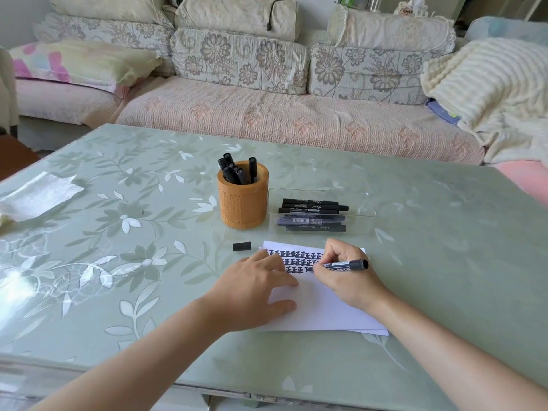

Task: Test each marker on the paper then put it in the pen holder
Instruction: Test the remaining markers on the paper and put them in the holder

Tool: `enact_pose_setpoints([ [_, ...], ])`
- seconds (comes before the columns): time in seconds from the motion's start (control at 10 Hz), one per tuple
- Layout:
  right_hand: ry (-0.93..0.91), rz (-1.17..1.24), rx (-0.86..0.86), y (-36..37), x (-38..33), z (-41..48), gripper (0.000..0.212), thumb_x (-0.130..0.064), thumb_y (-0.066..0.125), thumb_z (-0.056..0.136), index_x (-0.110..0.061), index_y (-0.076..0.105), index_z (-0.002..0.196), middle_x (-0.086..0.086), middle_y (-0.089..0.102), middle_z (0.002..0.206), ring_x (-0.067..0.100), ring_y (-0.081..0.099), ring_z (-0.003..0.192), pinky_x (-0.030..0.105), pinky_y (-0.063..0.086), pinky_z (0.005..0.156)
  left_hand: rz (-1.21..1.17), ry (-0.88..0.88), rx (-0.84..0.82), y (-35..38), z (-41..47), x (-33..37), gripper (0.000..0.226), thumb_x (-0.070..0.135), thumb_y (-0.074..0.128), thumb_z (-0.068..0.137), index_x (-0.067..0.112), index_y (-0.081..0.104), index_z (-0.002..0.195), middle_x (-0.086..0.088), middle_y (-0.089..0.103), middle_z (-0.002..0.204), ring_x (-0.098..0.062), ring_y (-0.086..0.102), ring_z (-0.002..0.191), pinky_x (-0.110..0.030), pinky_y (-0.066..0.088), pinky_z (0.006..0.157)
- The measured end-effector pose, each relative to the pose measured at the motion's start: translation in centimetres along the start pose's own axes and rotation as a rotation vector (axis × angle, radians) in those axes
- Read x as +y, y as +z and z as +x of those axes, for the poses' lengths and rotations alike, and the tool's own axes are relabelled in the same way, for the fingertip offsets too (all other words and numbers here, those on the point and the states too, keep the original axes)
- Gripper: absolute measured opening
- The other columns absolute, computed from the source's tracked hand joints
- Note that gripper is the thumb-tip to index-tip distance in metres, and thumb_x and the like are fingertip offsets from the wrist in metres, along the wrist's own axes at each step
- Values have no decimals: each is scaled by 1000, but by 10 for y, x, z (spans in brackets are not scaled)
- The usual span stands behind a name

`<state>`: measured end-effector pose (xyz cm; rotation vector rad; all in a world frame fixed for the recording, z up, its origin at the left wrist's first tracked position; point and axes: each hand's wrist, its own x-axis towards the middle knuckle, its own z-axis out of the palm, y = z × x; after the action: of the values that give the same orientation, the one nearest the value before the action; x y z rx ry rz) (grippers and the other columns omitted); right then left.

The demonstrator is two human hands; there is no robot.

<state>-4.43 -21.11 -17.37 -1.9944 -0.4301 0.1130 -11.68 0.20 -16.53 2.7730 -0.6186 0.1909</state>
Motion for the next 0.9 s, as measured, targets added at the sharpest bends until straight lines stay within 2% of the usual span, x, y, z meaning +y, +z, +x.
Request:
enact_pose_setpoints([
  [0.2, -13, 3, 11, 0, 0, 0, 29, -8, 67, 81, -14, 43, 65, -6, 48, 58, 12, 37, 54, 27, 30, 50, -2, 2, 7, 1, 0, 0, 39, 62, 50, 84, 42, 62, 115, 13, 50, 100, -9, 45, 95, -22, 33, 69],
  [0.4, -10, 6, -38, 0, 1, 0, 28, -8, 68, 79, -14, 45, 64, -9, 49, 58, 13, 39, 55, 31, 30, 52, -2, 17, 23, 2, 0, -2, 38, 62, 51, 84, 42, 62, 115, 13, 50, 99, -9, 45, 94, -22, 33, 68],
  [0.6, -17, -18, -40, 0, 0, 2, 27, -15, 68, 74, -20, 44, 61, -13, 48, 57, 12, 38, 54, 27, 30, 53, -7, 31, 30, 5, 1, -4, 39, 62, 50, 84, 42, 62, 116, 13, 50, 100, -9, 44, 94, -22, 32, 69],
  [0.7, 25, 108, 5, -1, -1, 4, 22, -17, 63, 70, -18, 42, 63, -6, 46, 55, 17, 37, 51, 29, 27, 49, -6, 35, 34, 5, 0, -4, 39, 62, 50, 85, 42, 62, 117, 13, 50, 102, -8, 44, 95, -22, 32, 70],
  [0.8, 58, 208, 73, -4, -1, 4, 23, -11, 67, 78, -15, 47, 68, 3, 48, 52, 19, 40, 47, 31, 30, 48, -29, 43, 44, 4, 1, -7, 37, 59, 51, 86, 40, 62, 116, 15, 52, 101, -8, 45, 95, -24, 38, 70],
  [0.9, -7, 200, 91, -5, -7, 5, 18, 1, 68, 85, -14, 61, 78, -6, 58, 61, 11, 49, 50, 25, 39, 52, -74, 22, 122, -2, 5, -16, 31, 49, 48, 89, 35, 64, 112, 15, 57, 96, -10, 50, 92, -31, 49, 67],
])
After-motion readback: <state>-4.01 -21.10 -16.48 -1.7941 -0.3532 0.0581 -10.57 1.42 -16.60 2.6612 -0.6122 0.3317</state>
